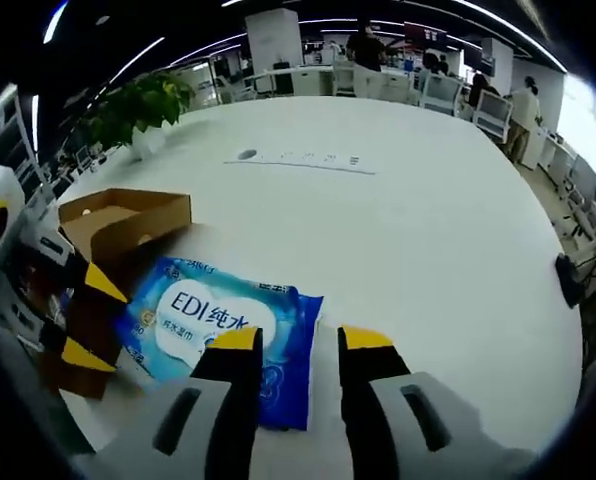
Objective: Operate the shoe box by opening the lid, removing the specified soft item, and placing it in the target area until the item is outside and the box remains undamaged.
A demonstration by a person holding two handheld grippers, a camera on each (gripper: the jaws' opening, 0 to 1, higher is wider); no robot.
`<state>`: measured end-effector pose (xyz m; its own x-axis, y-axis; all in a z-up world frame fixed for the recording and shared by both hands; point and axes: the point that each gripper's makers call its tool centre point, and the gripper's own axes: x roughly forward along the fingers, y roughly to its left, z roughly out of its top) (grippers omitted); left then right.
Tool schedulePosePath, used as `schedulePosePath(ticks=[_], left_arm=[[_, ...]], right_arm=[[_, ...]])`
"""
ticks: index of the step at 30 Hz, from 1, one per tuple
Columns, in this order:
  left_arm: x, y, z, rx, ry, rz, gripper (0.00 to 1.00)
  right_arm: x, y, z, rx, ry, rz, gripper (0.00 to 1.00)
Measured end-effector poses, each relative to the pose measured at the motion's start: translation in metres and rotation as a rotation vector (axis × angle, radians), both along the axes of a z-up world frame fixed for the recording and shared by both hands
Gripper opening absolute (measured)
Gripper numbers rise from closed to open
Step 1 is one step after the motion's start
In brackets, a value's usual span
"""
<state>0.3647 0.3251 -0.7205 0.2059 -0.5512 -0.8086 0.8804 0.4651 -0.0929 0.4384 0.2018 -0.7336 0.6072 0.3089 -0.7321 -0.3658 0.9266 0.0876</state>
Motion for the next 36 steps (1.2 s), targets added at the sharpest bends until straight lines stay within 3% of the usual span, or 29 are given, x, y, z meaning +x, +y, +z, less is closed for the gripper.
schedulePosePath(ticks=[2,13,23,36], left_arm=[[-0.005,-0.002,0.009,-0.045,0.025,0.0,0.36],[-0.013,0.008,0.039,-0.109,-0.024,-0.008,0.45],[-0.015,0.027,0.071,-0.221,-0.077,0.0,0.61],[-0.018,0.091,0.109,-0.355,-0.179,0.09,0.8]], right_arm=[[-0.006,0.001,0.004,-0.016,0.0,0.022,0.33],[-0.023,0.008,0.036,-0.036,-0.039,0.1,0.39],[-0.041,0.022,0.067,-0.075,-0.085,0.2,0.46],[-0.067,0.055,0.1,-0.074,-0.124,0.348,0.53]])
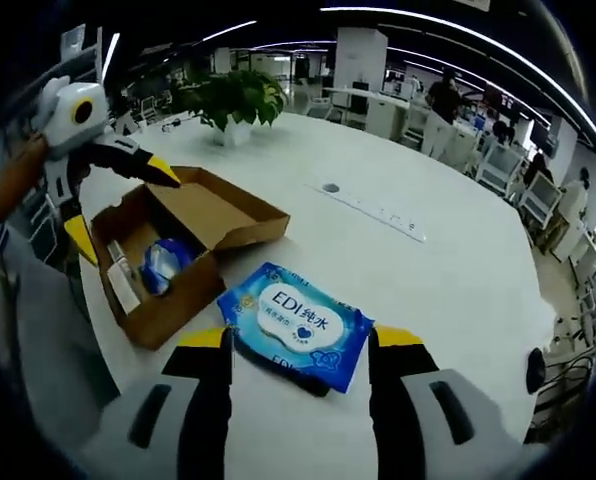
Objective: Operate the shoe box by opening the lid, removing the specified soft item, and placing it in the target area until the item is outside and the box remains undamaged.
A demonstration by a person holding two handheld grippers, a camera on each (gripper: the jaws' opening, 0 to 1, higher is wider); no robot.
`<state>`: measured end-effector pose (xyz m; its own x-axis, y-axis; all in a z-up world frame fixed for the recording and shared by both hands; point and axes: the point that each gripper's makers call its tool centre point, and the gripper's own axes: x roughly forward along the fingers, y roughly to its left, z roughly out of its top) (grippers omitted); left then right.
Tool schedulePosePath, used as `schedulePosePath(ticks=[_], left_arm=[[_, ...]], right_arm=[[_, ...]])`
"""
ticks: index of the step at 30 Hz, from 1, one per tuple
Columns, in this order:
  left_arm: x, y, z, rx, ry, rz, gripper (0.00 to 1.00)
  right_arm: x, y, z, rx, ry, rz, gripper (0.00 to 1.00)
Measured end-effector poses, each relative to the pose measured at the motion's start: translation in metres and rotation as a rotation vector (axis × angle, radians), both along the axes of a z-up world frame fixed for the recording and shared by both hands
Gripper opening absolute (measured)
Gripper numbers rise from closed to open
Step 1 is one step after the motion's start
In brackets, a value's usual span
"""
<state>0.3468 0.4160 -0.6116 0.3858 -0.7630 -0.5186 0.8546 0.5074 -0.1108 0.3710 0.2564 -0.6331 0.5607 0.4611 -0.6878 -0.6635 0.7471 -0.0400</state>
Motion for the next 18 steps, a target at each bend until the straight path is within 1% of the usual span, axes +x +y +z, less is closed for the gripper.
schedulePosePath(ticks=[2,5,8,10,15,18], left_arm=[[-0.002,0.014,0.004,-0.019,-0.011,0.023,0.81],[-0.004,0.034,0.007,-0.03,-0.018,0.056,0.84],[-0.006,0.048,0.008,-0.032,-0.027,0.079,0.89],[-0.009,0.061,0.011,-0.045,-0.03,0.101,0.92],[-0.016,0.089,0.011,-0.051,-0.041,0.148,0.96],[-0.019,0.105,0.01,-0.054,-0.04,0.182,0.99]], right_arm=[[-0.004,0.004,0.002,-0.008,0.002,0.027,0.54],[-0.009,0.017,0.004,-0.016,-0.003,0.082,0.55],[-0.012,0.026,0.005,-0.014,0.003,0.109,0.58],[-0.014,0.036,0.006,-0.015,0.0,0.141,0.59],[-0.016,0.057,0.009,-0.015,-0.009,0.211,0.62],[-0.02,0.076,0.009,-0.012,-0.011,0.281,0.62]])
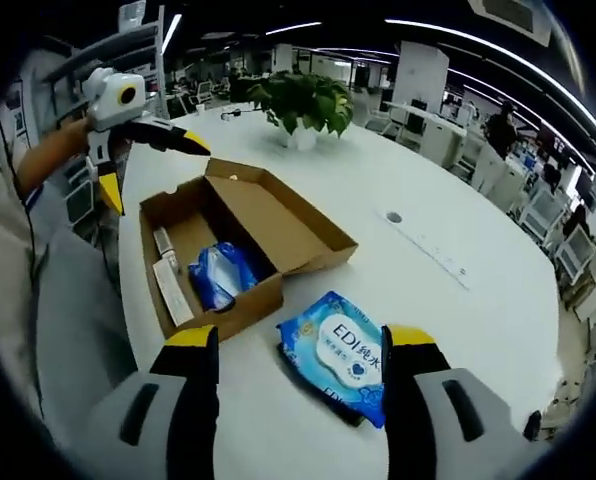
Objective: Operate the shoe box by opening the lid, removing the specified soft item, and placing it in the target area until the item is outside and the box remains undamaged.
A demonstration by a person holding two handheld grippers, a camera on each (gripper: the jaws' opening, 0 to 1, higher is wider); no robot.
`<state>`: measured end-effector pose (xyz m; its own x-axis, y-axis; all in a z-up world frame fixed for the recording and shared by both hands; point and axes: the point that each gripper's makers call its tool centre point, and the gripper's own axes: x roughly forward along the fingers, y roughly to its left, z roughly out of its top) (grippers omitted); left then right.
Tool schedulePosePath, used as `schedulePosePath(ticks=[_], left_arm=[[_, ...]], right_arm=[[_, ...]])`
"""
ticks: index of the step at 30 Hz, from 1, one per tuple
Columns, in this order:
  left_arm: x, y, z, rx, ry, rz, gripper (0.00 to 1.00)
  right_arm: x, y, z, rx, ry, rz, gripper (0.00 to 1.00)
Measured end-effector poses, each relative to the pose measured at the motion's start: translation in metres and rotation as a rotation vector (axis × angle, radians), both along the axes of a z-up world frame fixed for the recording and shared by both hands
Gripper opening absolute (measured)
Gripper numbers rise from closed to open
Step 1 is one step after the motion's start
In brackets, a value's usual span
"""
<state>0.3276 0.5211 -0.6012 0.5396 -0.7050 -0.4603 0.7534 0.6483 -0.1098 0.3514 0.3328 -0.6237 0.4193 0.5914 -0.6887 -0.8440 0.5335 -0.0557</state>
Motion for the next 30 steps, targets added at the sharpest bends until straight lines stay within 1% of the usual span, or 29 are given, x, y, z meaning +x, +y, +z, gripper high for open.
schedulePosePath(ticks=[1,4,6,12,17,20,23,25,28,30], left_arm=[[-0.001,0.007,0.0,-0.004,0.003,0.024,1.0],[-0.007,0.02,0.001,-0.007,-0.015,0.045,1.0],[-0.01,0.028,0.0,-0.007,-0.015,0.056,1.0],[-0.019,0.051,-0.005,0.001,-0.005,0.102,1.0],[-0.025,0.061,-0.011,0.01,-0.003,0.115,1.0],[-0.027,0.063,-0.015,0.032,-0.006,0.112,1.0],[-0.03,0.06,-0.019,0.045,-0.009,0.094,0.99],[-0.032,0.058,-0.022,0.057,0.0,0.082,0.94],[-0.034,0.052,-0.024,0.068,-0.009,0.049,0.84],[-0.035,0.046,-0.028,0.076,-0.001,0.025,0.8]], right_arm=[[-0.001,0.005,0.0,-0.002,0.004,0.015,0.62],[-0.005,0.024,-0.001,-0.011,-0.003,0.097,0.62],[-0.009,0.035,-0.002,-0.015,-0.004,0.139,0.61],[-0.012,0.057,-0.009,-0.042,0.01,0.229,0.57],[-0.014,0.071,-0.016,-0.071,0.005,0.288,0.55],[-0.013,0.077,-0.022,-0.081,0.006,0.306,0.53],[-0.012,0.082,-0.033,-0.109,0.004,0.327,0.51],[-0.011,0.086,-0.039,-0.121,0.004,0.338,0.49],[-0.008,0.092,-0.047,-0.131,0.0,0.351,0.46],[-0.006,0.097,-0.052,-0.135,-0.004,0.355,0.44]])
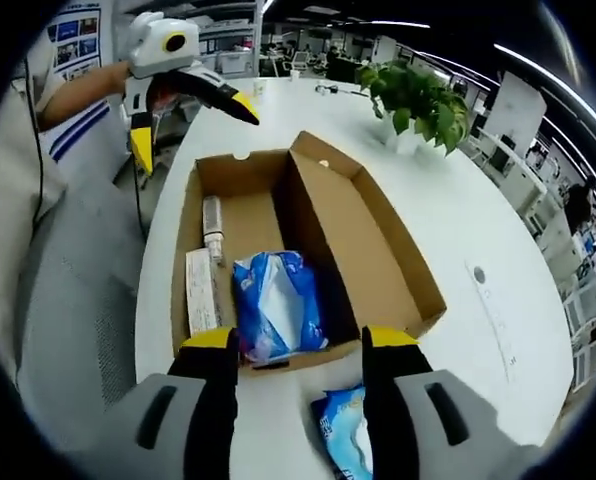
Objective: Operate the shoe box by opening the lid, removing the specified soft item, and placing it in the target area until the item is outside and the box remains undamaged.
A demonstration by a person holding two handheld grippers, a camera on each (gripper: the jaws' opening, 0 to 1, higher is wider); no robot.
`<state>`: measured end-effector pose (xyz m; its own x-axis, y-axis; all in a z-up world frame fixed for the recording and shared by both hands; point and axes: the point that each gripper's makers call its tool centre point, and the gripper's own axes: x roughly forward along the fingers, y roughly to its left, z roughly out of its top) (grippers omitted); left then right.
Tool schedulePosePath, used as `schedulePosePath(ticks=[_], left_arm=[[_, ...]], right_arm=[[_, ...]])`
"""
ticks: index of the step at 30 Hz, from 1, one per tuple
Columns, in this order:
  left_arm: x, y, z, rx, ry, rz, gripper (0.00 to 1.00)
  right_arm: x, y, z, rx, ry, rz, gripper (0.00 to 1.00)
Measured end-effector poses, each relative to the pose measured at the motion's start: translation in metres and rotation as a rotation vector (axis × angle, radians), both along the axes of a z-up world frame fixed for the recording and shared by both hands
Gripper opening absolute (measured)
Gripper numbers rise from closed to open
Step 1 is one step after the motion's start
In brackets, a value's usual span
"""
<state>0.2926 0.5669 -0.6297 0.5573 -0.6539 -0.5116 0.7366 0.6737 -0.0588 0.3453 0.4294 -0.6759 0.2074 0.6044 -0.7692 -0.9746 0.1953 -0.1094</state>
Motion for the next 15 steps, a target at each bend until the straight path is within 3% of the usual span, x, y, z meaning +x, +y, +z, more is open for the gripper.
schedulePosePath(ticks=[10,15], left_arm=[[0.004,-0.035,-0.023,0.047,0.008,-0.15,0.58],[0.006,-0.064,-0.035,0.081,0.023,-0.258,0.49]], right_arm=[[0.013,0.012,-0.023,-0.032,-0.026,-0.002,0.3],[0.018,0.02,-0.033,-0.032,-0.025,-0.009,0.25]])
